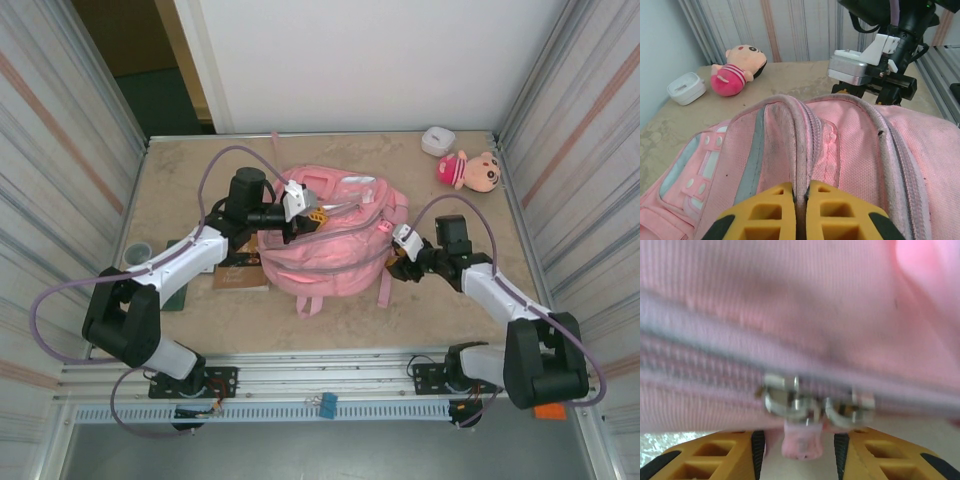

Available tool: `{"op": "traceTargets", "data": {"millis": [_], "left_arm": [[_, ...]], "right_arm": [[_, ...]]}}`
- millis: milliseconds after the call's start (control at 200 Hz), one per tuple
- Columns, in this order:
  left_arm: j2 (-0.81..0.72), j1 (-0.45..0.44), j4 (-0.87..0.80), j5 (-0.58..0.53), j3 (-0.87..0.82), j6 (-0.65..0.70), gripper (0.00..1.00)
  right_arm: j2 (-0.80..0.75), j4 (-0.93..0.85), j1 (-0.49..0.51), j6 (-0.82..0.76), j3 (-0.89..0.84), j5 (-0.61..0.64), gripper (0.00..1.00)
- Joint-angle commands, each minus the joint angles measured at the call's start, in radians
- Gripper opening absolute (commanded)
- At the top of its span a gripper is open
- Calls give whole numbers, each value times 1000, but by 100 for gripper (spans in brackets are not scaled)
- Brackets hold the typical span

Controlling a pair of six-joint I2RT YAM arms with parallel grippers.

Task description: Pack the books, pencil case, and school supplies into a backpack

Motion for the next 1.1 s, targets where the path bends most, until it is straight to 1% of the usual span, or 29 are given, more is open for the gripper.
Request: {"op": "traceTargets", "data": {"millis": [0, 70, 125, 246, 296, 346, 401, 481, 636, 777, 862, 912, 957, 982, 1052, 1097], "left_arm": [[-60, 3, 90, 76, 10, -5, 0], [-60, 3, 86, 65, 7, -1, 0], [-58, 3, 86, 59, 5, 0, 0], [-48, 3, 90, 57, 4, -4, 0], [-46, 3, 95, 60, 4, -7, 0], [-44, 3, 97, 63, 4, -9, 0], [-43, 3, 99, 65, 2, -9, 0], [-44, 2, 101, 68, -1, -9, 0], [-44, 2, 105, 83, -1, -13, 0], [-40, 3, 118, 81, -1, -25, 0], [-41, 3, 119, 65, -2, -28, 0], [-40, 2, 120, 42, -1, -33, 0], [-39, -1, 117, 11, -1, -36, 0], [-39, -2, 115, -6, -2, -34, 0], [-42, -8, 121, -48, -12, -35, 0], [-43, -10, 128, -58, -18, -38, 0]], "right_arm": [[20, 5, 5, -46, 50, -112, 41], [16, -44, 3, -59, 64, -117, 38], [1, -79, -3, -61, 65, -120, 37], [-41, -82, -40, -32, 46, -177, 36], [-55, -66, -60, -6, 36, -199, 38], [-66, -50, -80, 15, 29, -209, 42], [-73, -32, -94, 29, 23, -220, 43], [-64, -30, -111, 27, 27, -247, 43], [-20, -42, -110, 10, 49, -294, 41], [16, -98, -100, -17, 77, -297, 40], [16, -136, -99, -31, 86, -285, 33], [2, -144, -100, -31, 85, -274, 27], [-15, -147, -102, -30, 80, -268, 18], [-29, -148, -103, -30, 78, -267, 11], [-63, -156, -104, -24, 72, -271, 0], [-81, -160, -105, -20, 68, -276, 0]]}}
